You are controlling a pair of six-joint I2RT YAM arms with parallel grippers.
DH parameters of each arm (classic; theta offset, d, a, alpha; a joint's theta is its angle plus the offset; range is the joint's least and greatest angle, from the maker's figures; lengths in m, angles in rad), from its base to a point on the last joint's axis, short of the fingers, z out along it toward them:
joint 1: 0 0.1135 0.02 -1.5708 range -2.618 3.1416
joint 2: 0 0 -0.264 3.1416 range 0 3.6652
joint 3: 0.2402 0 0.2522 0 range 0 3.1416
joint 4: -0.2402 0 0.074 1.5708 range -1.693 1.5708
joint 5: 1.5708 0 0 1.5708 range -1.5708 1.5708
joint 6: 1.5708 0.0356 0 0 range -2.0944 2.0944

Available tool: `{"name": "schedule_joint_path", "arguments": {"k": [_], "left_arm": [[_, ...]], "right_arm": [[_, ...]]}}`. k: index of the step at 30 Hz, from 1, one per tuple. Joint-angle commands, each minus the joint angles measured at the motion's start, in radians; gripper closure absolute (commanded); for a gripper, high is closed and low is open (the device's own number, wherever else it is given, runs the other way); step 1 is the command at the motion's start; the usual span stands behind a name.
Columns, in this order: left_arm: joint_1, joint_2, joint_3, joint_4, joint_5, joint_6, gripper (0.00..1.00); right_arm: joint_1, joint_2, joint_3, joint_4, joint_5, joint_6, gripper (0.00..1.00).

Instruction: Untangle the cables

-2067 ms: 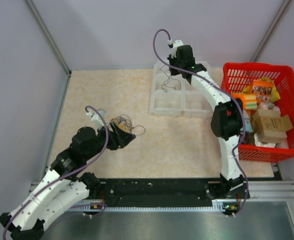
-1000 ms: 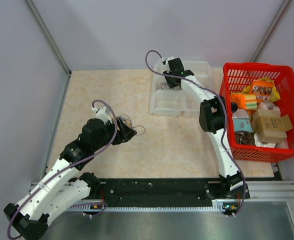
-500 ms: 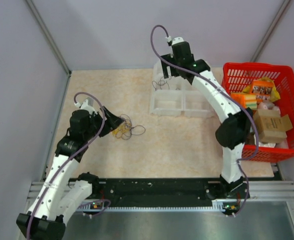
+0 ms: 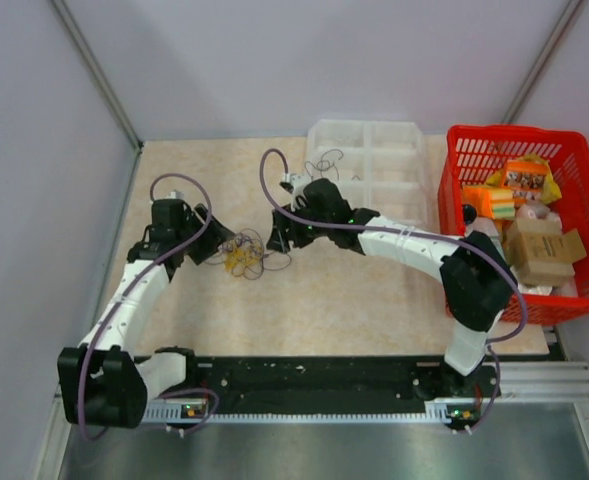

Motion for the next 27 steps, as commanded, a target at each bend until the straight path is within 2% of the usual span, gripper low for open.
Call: {"name": "schedule_joint_path", "arguments": {"k": [1, 4, 6, 7, 16, 18, 19, 21, 23, 27], "left_arm": [[0.058, 0.12, 0.045, 0.086, 0.016, 0.028, 0.33], [0.066, 0.252, 0.15, 0.027, 0.03, 0.057, 0.34], [0.065, 0.324, 0.186, 0.022, 0.03, 0.06, 0.41], [0.068, 0.356, 0.197, 0.022, 0.021, 0.055, 0.42], [0.068, 0.468, 0.206, 0.082, 0.027, 0.031, 0.53], [0.068, 0.473, 0.205, 0.097, 0.035, 0.032, 0.68], [0.068, 0.467, 0.205, 0.103, 0.036, 0.037, 0.76], [0.065, 0.427, 0.199, 0.109, 0.041, 0.043, 1.0], [0.065, 0.345, 0.18, 0.106, 0.039, 0.054, 1.0], [0.063, 0.083, 0.157, 0.06, 0.032, 0.083, 1.0]], "right_arm": [[-0.01, 0.018, -0.028, 0.318, -0.198, 0.068, 0.34], [-0.001, 0.056, -0.042, 0.359, -0.225, 0.073, 0.33], [0.004, 0.082, -0.029, 0.35, -0.226, 0.073, 0.33], [0.004, 0.087, -0.025, 0.349, -0.225, 0.074, 0.33], [0.011, 0.104, -0.033, 0.352, -0.197, 0.074, 0.31], [0.017, 0.115, -0.025, 0.352, -0.194, 0.082, 0.3], [0.021, 0.122, -0.018, 0.349, -0.194, 0.083, 0.29], [0.03, 0.145, -0.006, 0.343, -0.194, 0.091, 0.29], [0.039, 0.17, 0.007, 0.327, -0.191, 0.096, 0.28], [0.039, 0.164, -0.019, 0.364, -0.188, 0.149, 0.29]]}}
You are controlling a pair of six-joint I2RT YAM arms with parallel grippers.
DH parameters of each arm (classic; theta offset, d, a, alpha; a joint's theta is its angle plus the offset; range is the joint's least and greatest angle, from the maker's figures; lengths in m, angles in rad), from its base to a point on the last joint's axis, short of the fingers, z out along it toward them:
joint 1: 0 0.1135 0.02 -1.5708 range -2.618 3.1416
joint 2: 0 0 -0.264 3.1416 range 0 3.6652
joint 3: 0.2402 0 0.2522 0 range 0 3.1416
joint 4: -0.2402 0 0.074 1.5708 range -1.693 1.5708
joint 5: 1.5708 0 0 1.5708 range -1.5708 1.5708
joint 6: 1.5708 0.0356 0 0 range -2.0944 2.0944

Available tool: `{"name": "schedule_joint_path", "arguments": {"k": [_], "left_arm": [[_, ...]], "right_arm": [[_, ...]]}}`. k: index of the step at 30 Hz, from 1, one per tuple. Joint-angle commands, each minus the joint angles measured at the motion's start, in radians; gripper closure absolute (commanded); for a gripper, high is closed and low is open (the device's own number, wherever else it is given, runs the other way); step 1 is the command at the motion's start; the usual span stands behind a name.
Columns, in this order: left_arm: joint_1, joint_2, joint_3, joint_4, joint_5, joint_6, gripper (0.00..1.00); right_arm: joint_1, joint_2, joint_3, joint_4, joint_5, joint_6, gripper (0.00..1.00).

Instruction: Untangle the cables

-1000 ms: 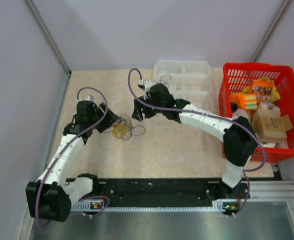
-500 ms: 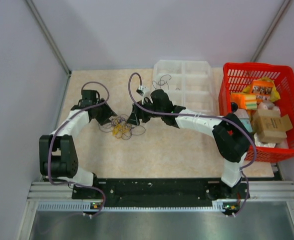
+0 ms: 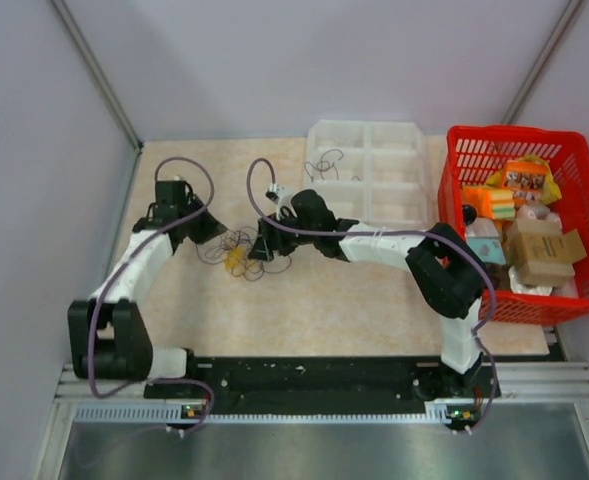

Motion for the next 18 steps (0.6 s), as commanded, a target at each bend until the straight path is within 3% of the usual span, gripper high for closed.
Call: {"name": "schedule_joint_path", "arguments": {"k": [1, 7, 12, 18], "left_arm": [[0.001, -0.339, -0.004, 0.004, 0.013, 0.046, 1.0], [0.001, -0.565, 0.088, 0.039, 0.184, 0.02, 1.0], [0.0, -0.544, 0.252, 0.096, 0.341, 0.006, 1.0], [0.0, -0.478, 0.68, 0.064, 0.381, -0.055, 1.0]], "right_arm": [[0.01, -0.008, 0.021, 0.065, -0.013, 0.051, 0.29], [0.008, -0.104, -0.043, 0.105, -0.054, 0.045, 0.25], [0.007, -0.264, -0.111, 0.04, 0.001, -0.019, 0.19], [0.007, -0.436, -0.146, -0.04, 0.065, -0.141, 0.15]]}}
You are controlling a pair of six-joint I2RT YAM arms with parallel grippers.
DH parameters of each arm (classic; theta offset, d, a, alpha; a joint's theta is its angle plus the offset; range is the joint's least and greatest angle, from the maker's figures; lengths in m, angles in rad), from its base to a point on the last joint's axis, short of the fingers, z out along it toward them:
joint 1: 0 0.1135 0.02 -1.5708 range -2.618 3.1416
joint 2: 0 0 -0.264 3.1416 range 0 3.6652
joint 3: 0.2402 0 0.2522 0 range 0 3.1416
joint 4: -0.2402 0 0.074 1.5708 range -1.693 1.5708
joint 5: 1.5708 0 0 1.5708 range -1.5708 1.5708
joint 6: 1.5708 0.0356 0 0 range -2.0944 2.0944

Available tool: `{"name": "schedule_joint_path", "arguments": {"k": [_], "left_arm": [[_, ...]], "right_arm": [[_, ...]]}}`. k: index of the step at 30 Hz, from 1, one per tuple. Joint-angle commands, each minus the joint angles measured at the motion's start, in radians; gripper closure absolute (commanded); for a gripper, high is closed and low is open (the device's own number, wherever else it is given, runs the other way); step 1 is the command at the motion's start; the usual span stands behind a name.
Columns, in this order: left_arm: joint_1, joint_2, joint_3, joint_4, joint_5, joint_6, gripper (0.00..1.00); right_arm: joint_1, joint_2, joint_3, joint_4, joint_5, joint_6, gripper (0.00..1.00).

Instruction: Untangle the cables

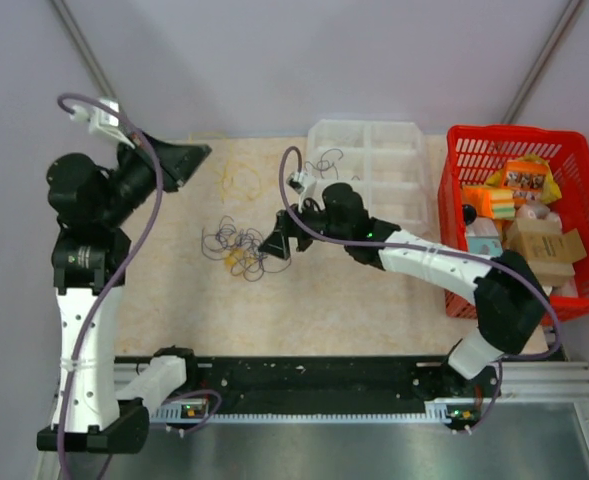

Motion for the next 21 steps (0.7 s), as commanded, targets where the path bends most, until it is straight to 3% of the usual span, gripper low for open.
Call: {"name": "schedule_joint_path", "arguments": {"k": [1, 4, 11, 17, 21], "left_arm": [[0.0, 0.019, 0.319, 0.036, 0.039, -0.036, 1.0], [0.001, 0.049, 0.386, -0.055, 0.033, -0.051, 1.0], [-0.003, -0.017, 0.026, 0.275, 0.226, -0.314, 1.0], [-0.023, -0.052, -0.099, 0.304, 0.226, -0.346, 1.0], [-0.026, -0.067, -0.15, 0.304, 0.212, -0.358, 1.0]], "right_arm": [[0.004, -0.156, 0.015, -0.047, 0.068, -0.121, 0.15], [0.001, -0.263, 0.018, -0.046, 0.072, -0.129, 0.1], [-0.002, -0.36, 0.156, -0.112, 0.019, -0.139, 0.07], [0.019, -0.273, 0.301, -0.121, -0.108, -0.112, 0.06], [0.071, -0.221, 0.336, -0.104, -0.009, -0.101, 0.07]]}}
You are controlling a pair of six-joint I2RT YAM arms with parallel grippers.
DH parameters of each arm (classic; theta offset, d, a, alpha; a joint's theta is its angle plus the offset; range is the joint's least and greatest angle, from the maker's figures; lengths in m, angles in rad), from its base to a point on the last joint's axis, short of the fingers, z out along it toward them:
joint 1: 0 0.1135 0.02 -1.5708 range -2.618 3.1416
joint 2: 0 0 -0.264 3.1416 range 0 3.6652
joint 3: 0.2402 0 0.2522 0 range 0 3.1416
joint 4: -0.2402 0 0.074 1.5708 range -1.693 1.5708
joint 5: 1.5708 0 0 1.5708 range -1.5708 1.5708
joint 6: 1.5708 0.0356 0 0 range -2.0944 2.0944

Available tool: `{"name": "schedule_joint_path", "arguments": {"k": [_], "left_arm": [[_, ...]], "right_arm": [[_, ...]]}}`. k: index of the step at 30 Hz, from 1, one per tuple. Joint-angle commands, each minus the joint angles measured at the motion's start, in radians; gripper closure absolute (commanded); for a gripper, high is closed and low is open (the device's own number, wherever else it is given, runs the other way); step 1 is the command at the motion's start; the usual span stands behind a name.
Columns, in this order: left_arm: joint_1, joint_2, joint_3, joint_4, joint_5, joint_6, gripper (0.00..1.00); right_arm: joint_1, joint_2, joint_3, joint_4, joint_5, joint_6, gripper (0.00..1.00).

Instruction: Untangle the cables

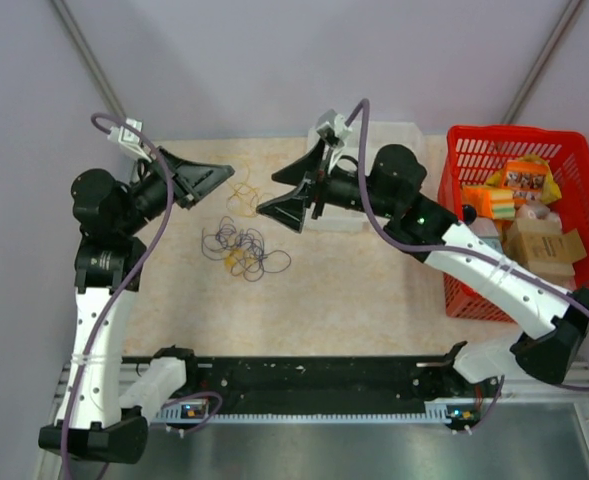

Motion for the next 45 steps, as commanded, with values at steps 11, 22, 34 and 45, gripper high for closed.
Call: {"name": "schedule_joint_path", "arguments": {"k": [11, 22, 34, 45], "left_arm": [[-0.01, -0.074, -0.044, 0.087, 0.036, -0.053, 1.0], [-0.01, -0.126, -0.07, -0.187, -0.119, 0.207, 0.47], [-0.01, -0.228, -0.273, -0.476, -0.346, 0.483, 0.02], [-0.01, -0.202, -0.447, -0.289, -0.272, 0.453, 0.13]], "right_arm": [[0.202, 0.208, 0.164, -0.052, 0.429, -0.197, 0.26], [0.179, 0.104, 0.019, 0.035, 0.425, -0.107, 1.0], [-0.144, 0.1, 0.051, -0.173, 0.416, -0.012, 1.0], [-0.309, 0.433, 0.157, -0.43, 0.215, -0.289, 1.0]]}}
